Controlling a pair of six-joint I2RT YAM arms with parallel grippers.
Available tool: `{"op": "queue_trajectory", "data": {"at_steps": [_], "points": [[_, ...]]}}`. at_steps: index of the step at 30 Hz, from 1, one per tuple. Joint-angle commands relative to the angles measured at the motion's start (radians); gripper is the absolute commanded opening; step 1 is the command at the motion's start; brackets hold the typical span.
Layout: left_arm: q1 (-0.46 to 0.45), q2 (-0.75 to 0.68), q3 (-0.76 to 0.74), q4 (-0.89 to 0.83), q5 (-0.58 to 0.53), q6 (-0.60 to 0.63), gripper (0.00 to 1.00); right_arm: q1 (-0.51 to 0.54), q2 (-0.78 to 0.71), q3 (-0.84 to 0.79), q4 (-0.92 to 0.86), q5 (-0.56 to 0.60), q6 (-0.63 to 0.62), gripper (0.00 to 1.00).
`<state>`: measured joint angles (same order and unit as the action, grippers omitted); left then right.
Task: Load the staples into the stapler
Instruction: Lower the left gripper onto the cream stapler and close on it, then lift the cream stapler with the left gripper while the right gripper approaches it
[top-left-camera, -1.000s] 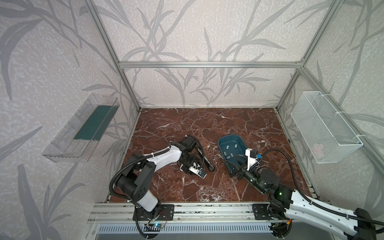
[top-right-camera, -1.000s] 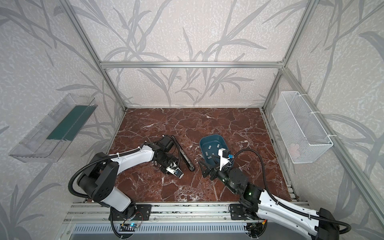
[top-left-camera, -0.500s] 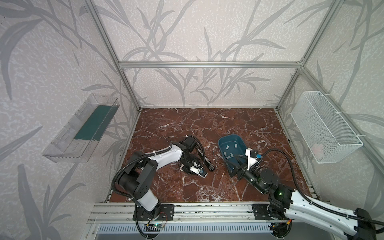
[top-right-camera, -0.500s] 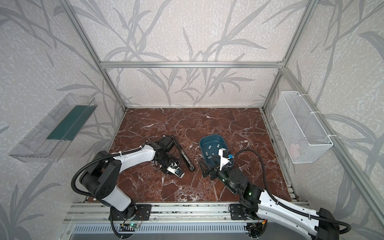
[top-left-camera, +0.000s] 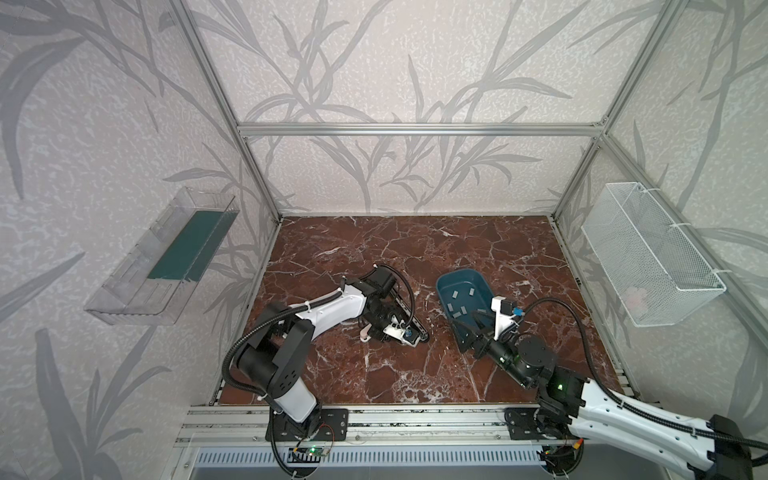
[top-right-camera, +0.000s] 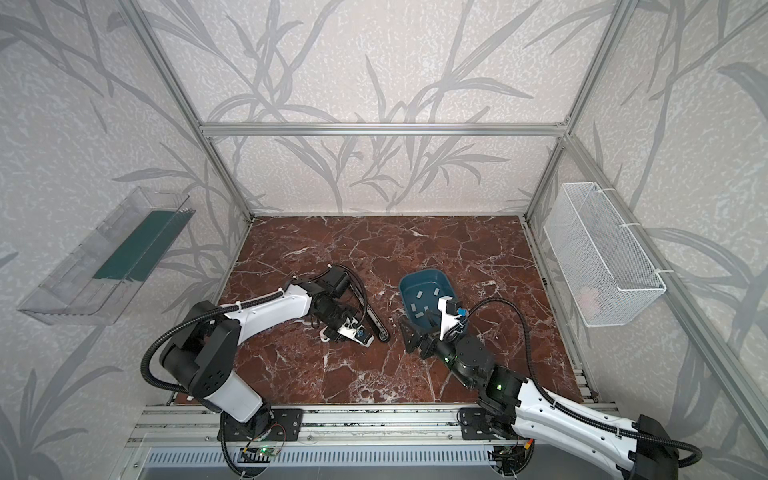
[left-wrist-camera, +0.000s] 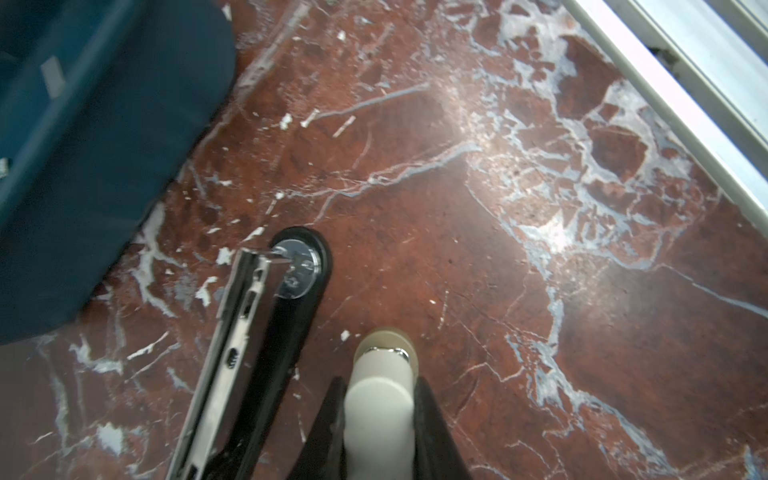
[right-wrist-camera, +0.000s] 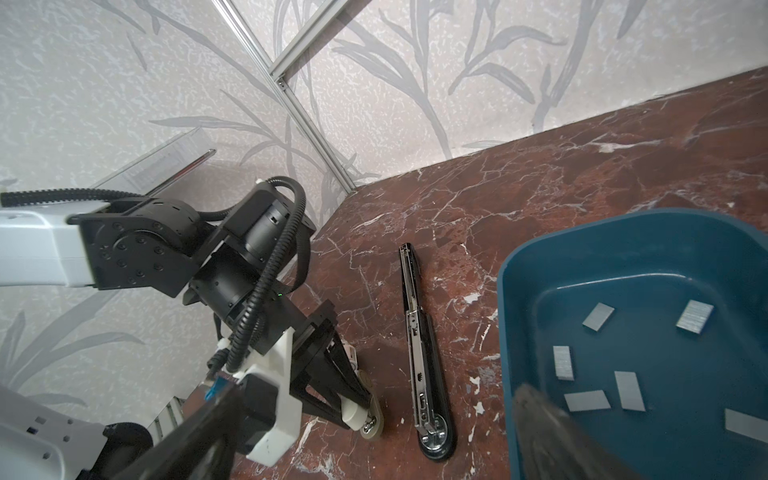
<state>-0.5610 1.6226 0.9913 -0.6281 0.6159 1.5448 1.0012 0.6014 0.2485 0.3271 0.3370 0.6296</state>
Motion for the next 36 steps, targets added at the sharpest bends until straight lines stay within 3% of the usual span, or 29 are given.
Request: {"op": "queue_trajectory", "data": {"at_steps": [1, 5, 11, 16, 19, 21, 27, 29, 32, 36], "points": [[0.005, -0.068, 0.051, 0.020, 0.051, -0.142, 0.00, -0.002, -0.002, 0.048, -0.048, 0.060, 0.037, 1.00], [0.014, -0.123, 0.068, 0.050, 0.070, -0.224, 0.00, -0.002, 0.000, 0.046, -0.049, 0.067, 0.044, 1.00], [0.021, -0.121, 0.072, 0.035, 0.079, -0.218, 0.00, -0.002, -0.001, 0.044, -0.053, 0.080, 0.044, 1.00], [0.088, -0.212, 0.046, 0.175, 0.226, -0.352, 0.00, -0.002, 0.018, 0.079, -0.123, 0.084, 0.045, 1.00], [0.092, -0.257, -0.007, 0.270, 0.283, -0.370, 0.00, -0.004, 0.075, 0.125, -0.191, 0.080, 0.047, 1.00], [0.091, -0.264, -0.036, 0.336, 0.271, -0.401, 0.00, -0.009, 0.121, 0.146, -0.195, 0.041, 0.040, 0.91], [0.091, -0.290, -0.051, 0.418, 0.234, -0.503, 0.00, -0.043, 0.220, 0.182, -0.177, -0.077, 0.013, 0.43], [0.090, -0.297, -0.061, 0.429, 0.243, -0.503, 0.00, -0.065, 0.238, 0.175, -0.160, -0.101, 0.023, 0.33], [0.087, -0.296, -0.061, 0.438, 0.264, -0.517, 0.00, -0.110, 0.267, 0.165, -0.112, -0.186, 0.035, 0.30], [0.074, -0.290, -0.054, 0.418, 0.281, -0.510, 0.00, -0.125, 0.292, 0.167, -0.033, -0.280, 0.013, 0.46]]}}
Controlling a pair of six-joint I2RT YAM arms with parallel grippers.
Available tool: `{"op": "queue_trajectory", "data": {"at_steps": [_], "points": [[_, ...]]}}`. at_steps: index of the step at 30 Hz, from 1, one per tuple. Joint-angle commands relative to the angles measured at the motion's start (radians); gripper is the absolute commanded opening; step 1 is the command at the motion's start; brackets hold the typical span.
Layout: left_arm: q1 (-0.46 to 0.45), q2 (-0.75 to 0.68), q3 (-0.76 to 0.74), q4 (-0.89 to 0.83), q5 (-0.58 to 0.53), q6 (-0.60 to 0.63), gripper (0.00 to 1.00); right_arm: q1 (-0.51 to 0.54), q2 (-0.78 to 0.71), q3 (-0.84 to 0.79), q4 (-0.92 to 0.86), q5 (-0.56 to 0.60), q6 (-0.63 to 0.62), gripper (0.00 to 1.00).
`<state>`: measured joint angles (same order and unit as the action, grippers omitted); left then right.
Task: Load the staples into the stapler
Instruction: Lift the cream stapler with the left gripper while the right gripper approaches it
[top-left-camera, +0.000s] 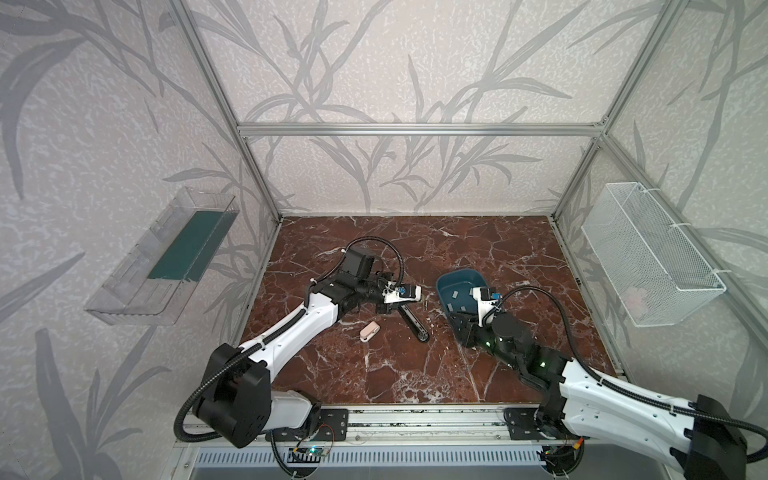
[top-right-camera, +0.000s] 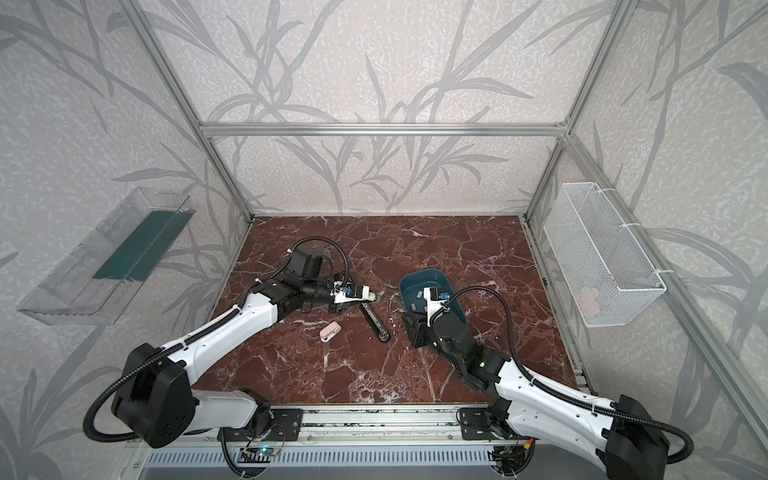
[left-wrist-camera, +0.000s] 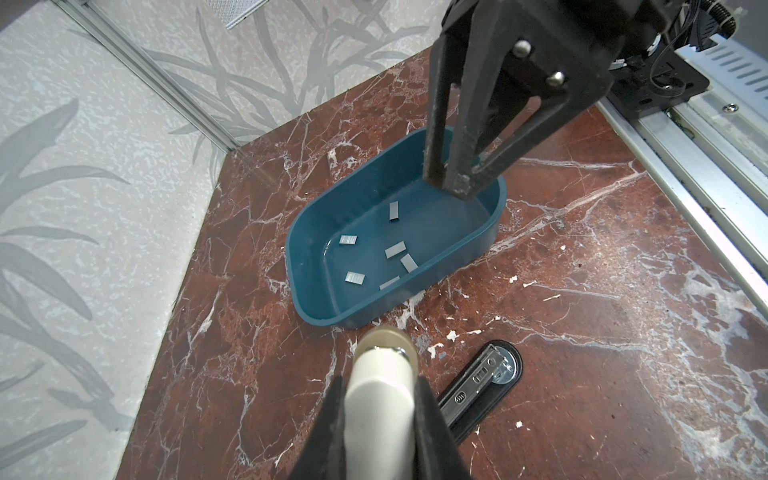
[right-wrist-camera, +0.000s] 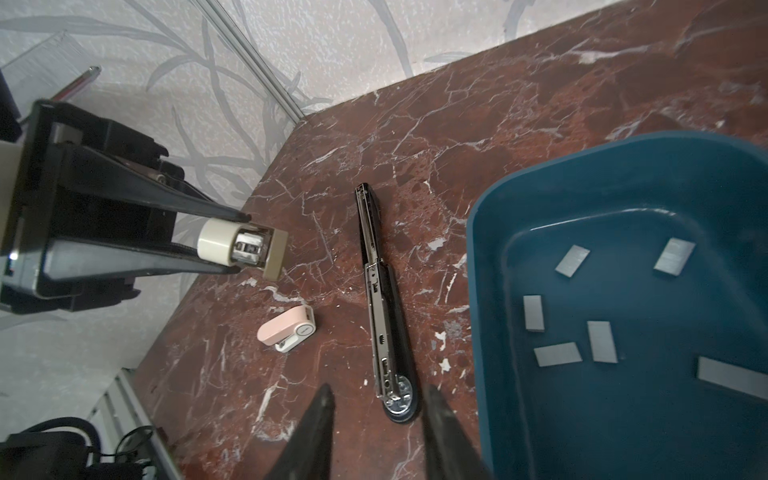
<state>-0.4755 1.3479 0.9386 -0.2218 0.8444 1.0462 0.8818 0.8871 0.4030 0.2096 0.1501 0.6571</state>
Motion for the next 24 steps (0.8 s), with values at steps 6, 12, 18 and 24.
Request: {"op": "queue_trajectory", "data": {"at_steps": [6, 12, 18, 24], "points": [[-0.047, -0.008, -0.002, -0.004, 0.079, 0.015, 0.00, -0.006, 0.041, 0.012, 0.132, -0.110, -0.013, 0.49], [-0.084, -0.001, -0.004, -0.033, 0.053, 0.051, 0.00, -0.005, 0.094, 0.024, 0.175, -0.154, 0.006, 0.50], [-0.101, 0.030, 0.010, -0.072, 0.035, 0.094, 0.00, -0.006, 0.099, 0.010, 0.209, -0.172, 0.024, 0.49], [-0.124, 0.039, 0.022, -0.116, 0.046, 0.134, 0.00, -0.005, 0.102, 0.010, 0.196, -0.141, 0.030, 0.48]]}}
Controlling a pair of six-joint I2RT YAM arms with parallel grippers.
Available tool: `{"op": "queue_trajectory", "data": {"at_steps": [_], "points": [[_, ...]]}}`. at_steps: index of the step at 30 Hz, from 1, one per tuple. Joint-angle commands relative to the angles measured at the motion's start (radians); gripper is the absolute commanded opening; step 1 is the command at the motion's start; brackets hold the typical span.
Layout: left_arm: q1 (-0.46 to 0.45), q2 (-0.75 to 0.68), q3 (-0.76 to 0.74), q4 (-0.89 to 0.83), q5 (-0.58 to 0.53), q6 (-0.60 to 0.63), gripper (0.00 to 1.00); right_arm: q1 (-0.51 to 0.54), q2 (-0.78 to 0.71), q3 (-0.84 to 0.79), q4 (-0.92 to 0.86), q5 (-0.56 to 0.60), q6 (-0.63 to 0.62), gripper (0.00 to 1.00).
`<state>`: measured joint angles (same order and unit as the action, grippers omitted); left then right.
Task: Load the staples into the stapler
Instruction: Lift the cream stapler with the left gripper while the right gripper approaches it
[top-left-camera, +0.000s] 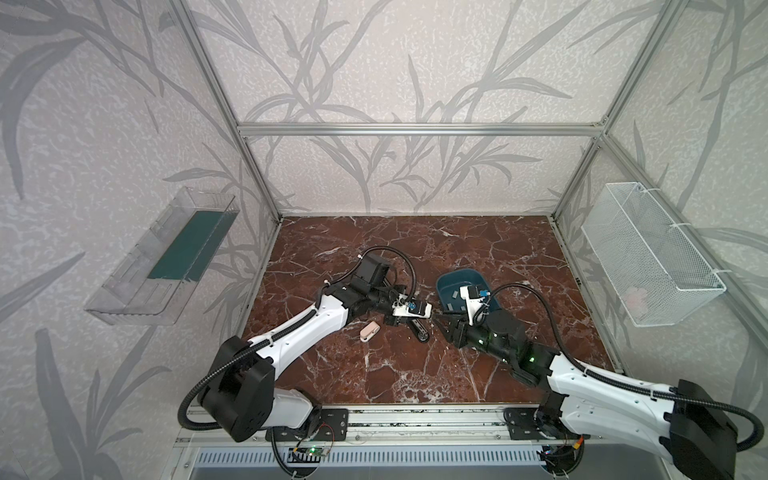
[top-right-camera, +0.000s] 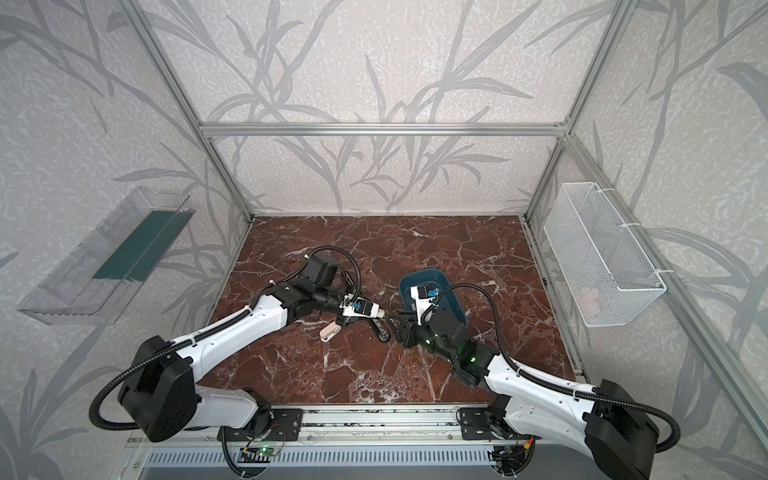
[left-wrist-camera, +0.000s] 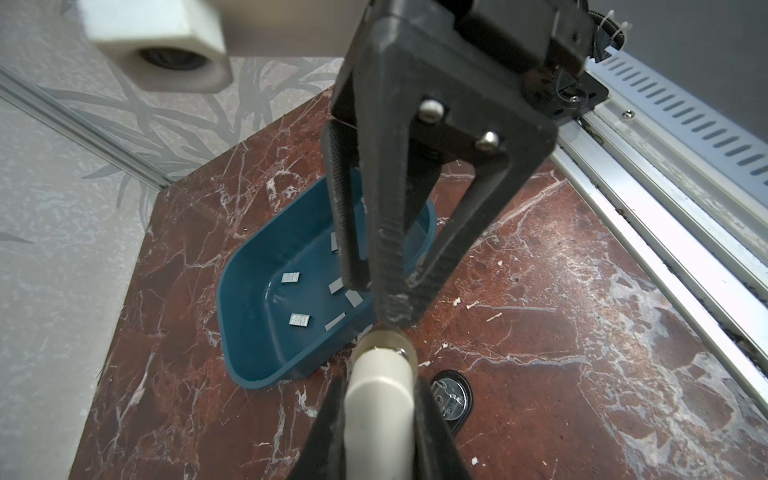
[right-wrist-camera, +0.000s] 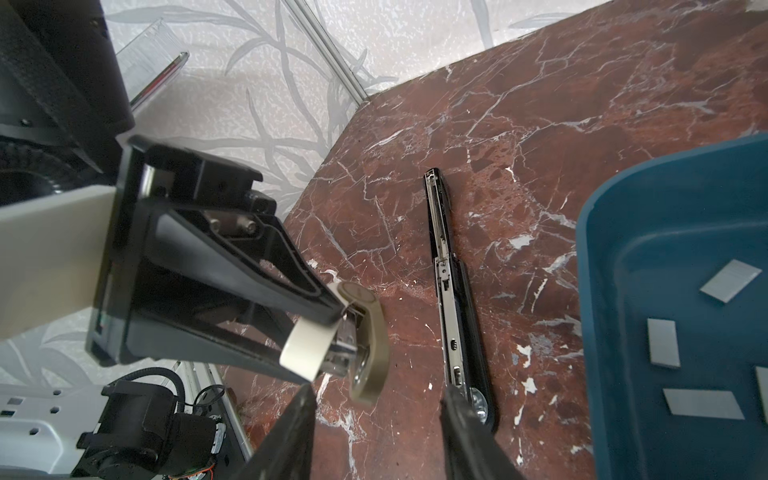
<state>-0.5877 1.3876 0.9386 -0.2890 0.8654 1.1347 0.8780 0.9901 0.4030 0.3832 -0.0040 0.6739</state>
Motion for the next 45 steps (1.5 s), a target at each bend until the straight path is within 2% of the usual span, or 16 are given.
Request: {"op": "queue_trajectory", "data": {"at_steps": [1, 6, 16, 24, 30, 33, 35, 37, 39, 41, 43, 45], "points": [[-0.013, -0.006, 0.023, -0.048, 0.029, 0.040, 0.00, -0.001, 0.002, 0.008, 0.014, 0.024, 0.017, 0.47], [-0.015, -0.033, 0.012, -0.013, 0.052, 0.013, 0.00, -0.001, 0.024, 0.002, 0.011, 0.052, 0.037, 0.42], [-0.017, -0.058, 0.008, 0.026, 0.061, -0.020, 0.00, -0.001, 0.138, 0.004, 0.062, 0.010, 0.095, 0.39], [0.003, -0.104, -0.016, 0.190, 0.122, -0.225, 0.00, -0.001, 0.255, 0.027, 0.090, -0.049, 0.119, 0.31], [0.006, -0.125, -0.043, 0.295, 0.170, -0.320, 0.00, 0.001, 0.311, 0.050, 0.109, -0.073, 0.115, 0.33], [0.028, -0.120, -0.045, 0.307, 0.170, -0.337, 0.00, 0.001, 0.304, 0.036, 0.116, -0.029, 0.098, 0.38], [0.048, -0.122, -0.052, 0.327, 0.154, -0.354, 0.00, 0.000, 0.270, 0.006, 0.129, 0.036, 0.072, 0.43], [0.067, -0.127, -0.058, 0.339, 0.127, -0.360, 0.00, 0.000, 0.204, -0.048, 0.157, 0.128, 0.041, 0.43], [0.076, -0.128, -0.054, 0.314, 0.094, -0.337, 0.00, 0.000, 0.120, -0.079, 0.147, 0.192, 0.005, 0.40], [0.075, -0.121, -0.046, 0.254, 0.083, -0.281, 0.00, 0.001, 0.023, -0.078, 0.090, 0.220, -0.028, 0.30], [0.071, -0.108, -0.045, 0.238, 0.085, -0.268, 0.00, 0.001, -0.060, -0.059, 0.030, 0.215, -0.085, 0.15], [0.065, -0.102, -0.046, 0.235, 0.089, -0.264, 0.00, 0.001, -0.114, -0.050, 0.010, 0.188, -0.118, 0.09]]}}
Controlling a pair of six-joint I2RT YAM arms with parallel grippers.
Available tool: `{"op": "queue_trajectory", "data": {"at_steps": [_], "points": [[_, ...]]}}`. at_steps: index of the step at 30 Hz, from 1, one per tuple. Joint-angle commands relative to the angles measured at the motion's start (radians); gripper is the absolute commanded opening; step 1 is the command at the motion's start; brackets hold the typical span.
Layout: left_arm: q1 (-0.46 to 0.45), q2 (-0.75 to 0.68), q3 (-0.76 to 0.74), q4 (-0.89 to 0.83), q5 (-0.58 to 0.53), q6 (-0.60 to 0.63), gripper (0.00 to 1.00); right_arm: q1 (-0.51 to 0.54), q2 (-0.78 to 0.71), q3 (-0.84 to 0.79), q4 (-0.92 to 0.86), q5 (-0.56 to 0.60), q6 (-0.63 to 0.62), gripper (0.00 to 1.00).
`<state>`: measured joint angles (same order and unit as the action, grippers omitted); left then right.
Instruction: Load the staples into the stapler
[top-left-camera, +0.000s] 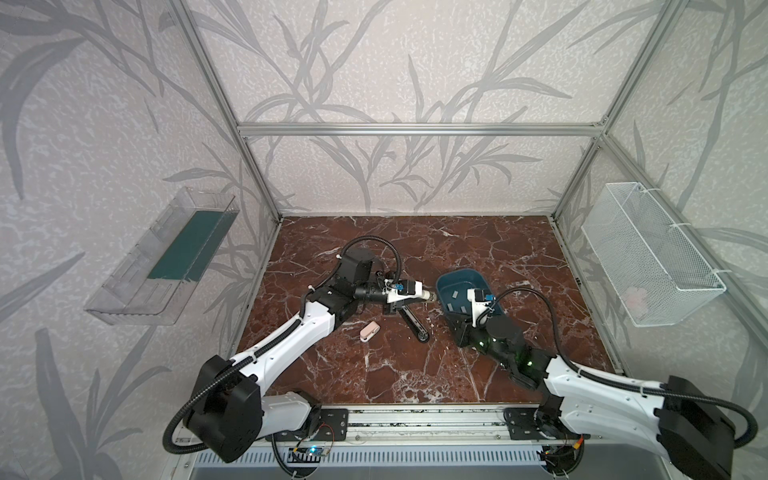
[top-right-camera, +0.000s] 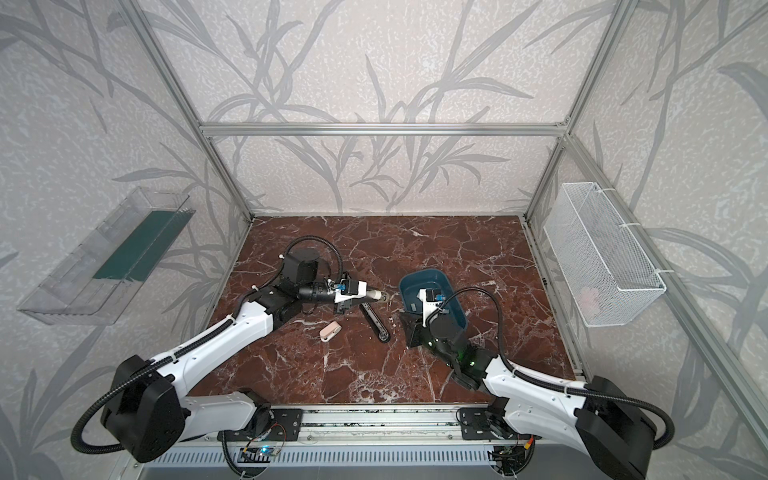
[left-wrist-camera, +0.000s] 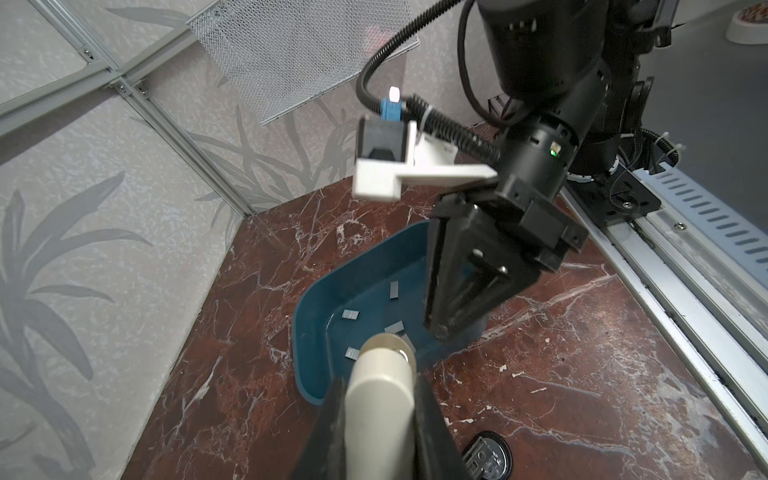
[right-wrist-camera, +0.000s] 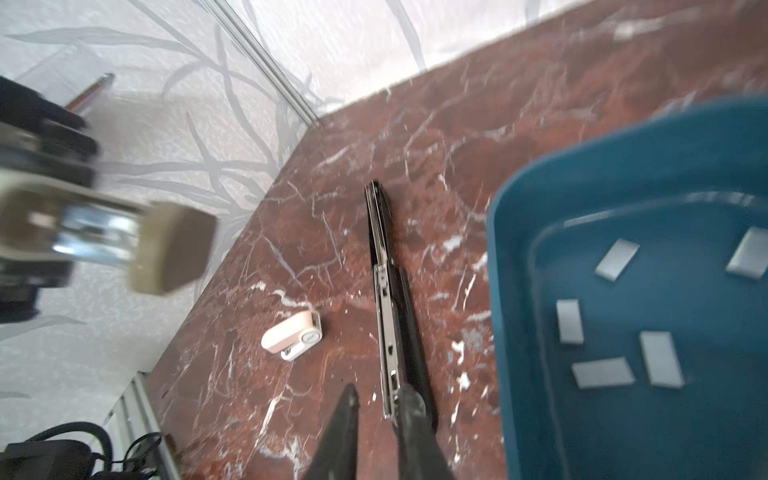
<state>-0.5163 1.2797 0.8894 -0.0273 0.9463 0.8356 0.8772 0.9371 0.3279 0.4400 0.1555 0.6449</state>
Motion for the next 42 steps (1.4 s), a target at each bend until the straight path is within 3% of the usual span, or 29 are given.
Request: {"op": "queue_trajectory", "data": {"at_steps": [1, 10, 24, 31, 36, 42], "points": [[-0.012, 0.009, 0.004, -0.029, 0.006, 0.037, 0.00, 0.002, -0.084, 0.026, -0.048, 0.011, -0.102, 0.09], [-0.059, -0.001, -0.001, -0.018, 0.014, 0.023, 0.00, 0.035, -0.076, 0.097, -0.081, -0.105, -0.157, 0.10], [-0.073, -0.017, -0.021, 0.061, 0.069, -0.040, 0.00, 0.046, 0.031, 0.104, -0.059, -0.059, -0.132, 0.11], [-0.073, -0.007, -0.011, 0.004, -0.060, 0.009, 0.00, 0.046, -0.081, 0.057, -0.060, -0.016, -0.125, 0.11], [-0.073, 0.009, -0.001, -0.029, -0.090, 0.029, 0.00, 0.046, -0.177, 0.044, -0.112, 0.027, -0.133, 0.11], [-0.079, 0.016, 0.007, -0.037, -0.053, 0.030, 0.00, 0.045, -0.149, 0.071, -0.054, -0.095, -0.172, 0.12]]}}
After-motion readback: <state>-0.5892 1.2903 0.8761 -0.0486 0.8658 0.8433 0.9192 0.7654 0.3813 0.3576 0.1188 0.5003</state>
